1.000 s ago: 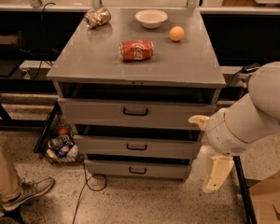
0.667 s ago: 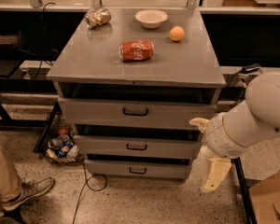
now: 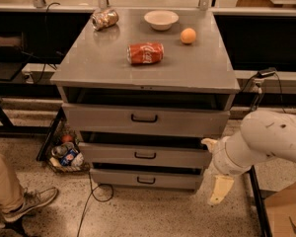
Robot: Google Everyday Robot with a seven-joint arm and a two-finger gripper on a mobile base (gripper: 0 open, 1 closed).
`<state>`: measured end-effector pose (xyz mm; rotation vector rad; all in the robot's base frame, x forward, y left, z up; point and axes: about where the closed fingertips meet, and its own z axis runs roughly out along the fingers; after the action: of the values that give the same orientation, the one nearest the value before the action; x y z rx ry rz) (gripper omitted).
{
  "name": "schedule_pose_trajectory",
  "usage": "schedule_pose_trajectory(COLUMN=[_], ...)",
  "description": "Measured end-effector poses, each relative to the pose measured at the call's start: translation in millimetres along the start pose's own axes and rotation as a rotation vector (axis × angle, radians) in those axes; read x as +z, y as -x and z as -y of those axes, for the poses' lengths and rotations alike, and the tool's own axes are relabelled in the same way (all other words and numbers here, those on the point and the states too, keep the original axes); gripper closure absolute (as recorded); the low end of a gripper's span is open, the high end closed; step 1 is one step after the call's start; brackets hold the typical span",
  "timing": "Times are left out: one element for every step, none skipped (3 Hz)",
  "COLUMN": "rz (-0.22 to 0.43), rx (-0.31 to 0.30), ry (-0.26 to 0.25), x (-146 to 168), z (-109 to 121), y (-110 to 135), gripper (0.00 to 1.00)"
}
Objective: Open middle drawer
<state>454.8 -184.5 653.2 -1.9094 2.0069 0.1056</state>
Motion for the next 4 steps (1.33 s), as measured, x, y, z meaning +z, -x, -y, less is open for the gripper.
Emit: schedule_pose_trajectory(rz=[0.023, 0.025, 0.03, 0.037], rx=[0.039, 0.036, 0.028, -0.004], ry=[0.06, 0.072, 0.101, 0.1], x=[69.1, 75.7, 92.9, 144.6], z=[1.6, 0.5, -2.5, 5.1], y=[-23.4, -23.5, -23.7, -26.7], gripper=[0.0, 0.0, 0.0, 0.0])
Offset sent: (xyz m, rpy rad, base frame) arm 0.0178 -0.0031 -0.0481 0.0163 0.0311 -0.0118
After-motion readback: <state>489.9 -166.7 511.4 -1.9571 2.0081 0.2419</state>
